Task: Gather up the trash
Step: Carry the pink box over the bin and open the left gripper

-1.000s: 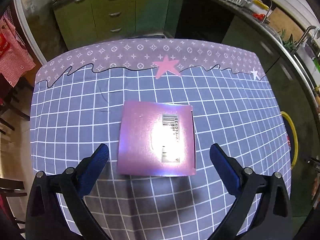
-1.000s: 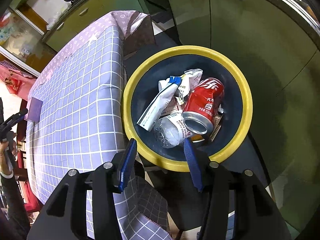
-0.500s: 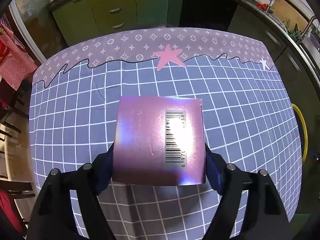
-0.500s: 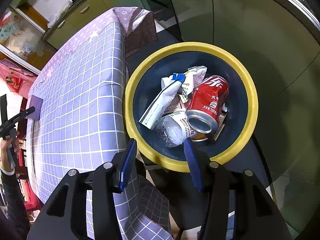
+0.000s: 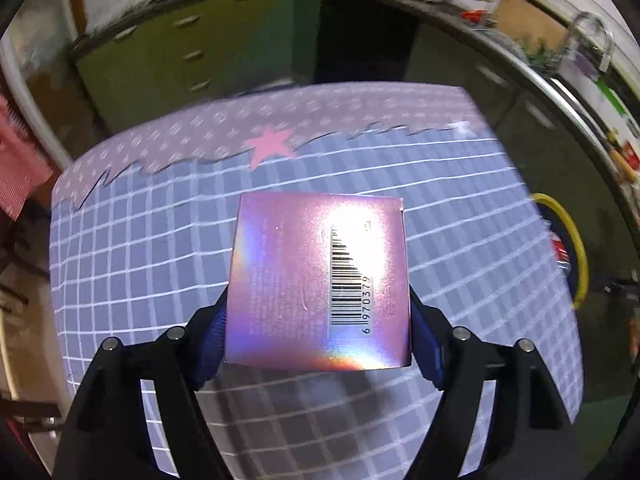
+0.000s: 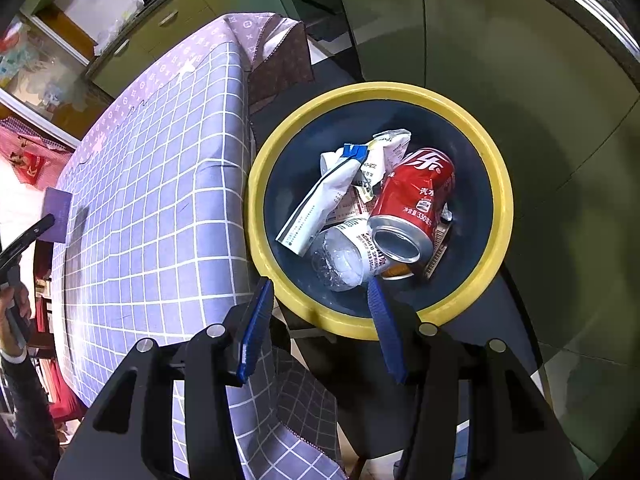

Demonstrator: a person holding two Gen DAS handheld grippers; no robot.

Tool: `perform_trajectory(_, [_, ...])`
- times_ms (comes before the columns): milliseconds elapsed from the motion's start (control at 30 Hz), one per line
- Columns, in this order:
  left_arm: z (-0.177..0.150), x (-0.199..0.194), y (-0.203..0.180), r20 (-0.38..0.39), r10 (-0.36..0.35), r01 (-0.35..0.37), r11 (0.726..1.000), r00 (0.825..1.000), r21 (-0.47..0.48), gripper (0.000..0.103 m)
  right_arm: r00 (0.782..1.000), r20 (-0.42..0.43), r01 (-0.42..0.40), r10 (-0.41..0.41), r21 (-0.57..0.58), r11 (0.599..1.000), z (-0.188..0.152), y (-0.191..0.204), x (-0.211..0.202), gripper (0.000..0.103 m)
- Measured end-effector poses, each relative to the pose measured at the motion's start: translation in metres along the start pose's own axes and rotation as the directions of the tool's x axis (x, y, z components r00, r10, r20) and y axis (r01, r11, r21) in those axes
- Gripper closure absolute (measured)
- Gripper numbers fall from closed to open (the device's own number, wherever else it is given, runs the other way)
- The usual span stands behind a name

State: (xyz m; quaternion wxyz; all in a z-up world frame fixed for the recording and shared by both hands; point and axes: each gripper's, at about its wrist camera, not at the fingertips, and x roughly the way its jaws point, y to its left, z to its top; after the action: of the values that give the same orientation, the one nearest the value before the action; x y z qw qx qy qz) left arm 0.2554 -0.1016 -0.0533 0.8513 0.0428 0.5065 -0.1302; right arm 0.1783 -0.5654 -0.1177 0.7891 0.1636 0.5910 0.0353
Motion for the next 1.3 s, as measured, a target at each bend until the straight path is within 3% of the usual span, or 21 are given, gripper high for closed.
perform_trajectory(200, [0.003,-0.024,-0.086,0.021,-0.12,0.115,0.981,0.993,0.157,0.03,1.0,0.024,0.005,-0.005,0.015,1.0,-0.006,-0.012,-0.013,0.054])
perform_trajectory(367, [0.012,-0.026,-0.175,-0.001,-0.224,0.214,0.931,0.975,0.296,0.03,0.998,0.057,0.015,-0.017,0.034,0.999,-0.018,-0.032,-0.033,0.054])
perform_trajectory(600, [0.026,0.003,-0.288,-0.048,-0.303,0.296,0.866,0.952,0.403,0.03,0.996,0.088,0.014,-0.019,0.062,0.998,-0.046,-0.067,-0.057,0.054])
perform_trajectory(733, [0.033,0.038,-0.343,-0.08,-0.319,0.322,0.848,0.944,0.42,0.03,0.995,0.095,0.01,-0.018,0.082,0.997,-0.06,-0.086,-0.063,0.054])
perform_trajectory(900, [0.039,0.086,-0.381,-0.112,-0.293,0.313,0.854,0.949,0.416,0.03,0.994,0.109,0.01,-0.021,0.104,0.995,-0.074,-0.106,-0.071,0.054])
perform_trajectory(1067, [0.039,0.125,-0.393,-0.17,-0.251,0.298,0.876,0.953,0.379,0.029,0.993,0.114,0.005,-0.019,0.127,0.992,-0.083,-0.118,-0.075,0.054])
perform_trajectory(1233, [0.034,0.115,-0.377,-0.173,-0.29,0.334,0.874,0.941,0.353,0.027,0.992,0.124,-0.011,-0.007,0.145,0.989,-0.09,-0.121,-0.078,0.054])
perform_trajectory(1300, [0.032,0.1,-0.367,-0.136,-0.317,0.345,0.873,0.938,0.345,0.012,0.992,0.126,-0.017,-0.001,0.145,0.989,-0.093,-0.12,-0.078,0.054])
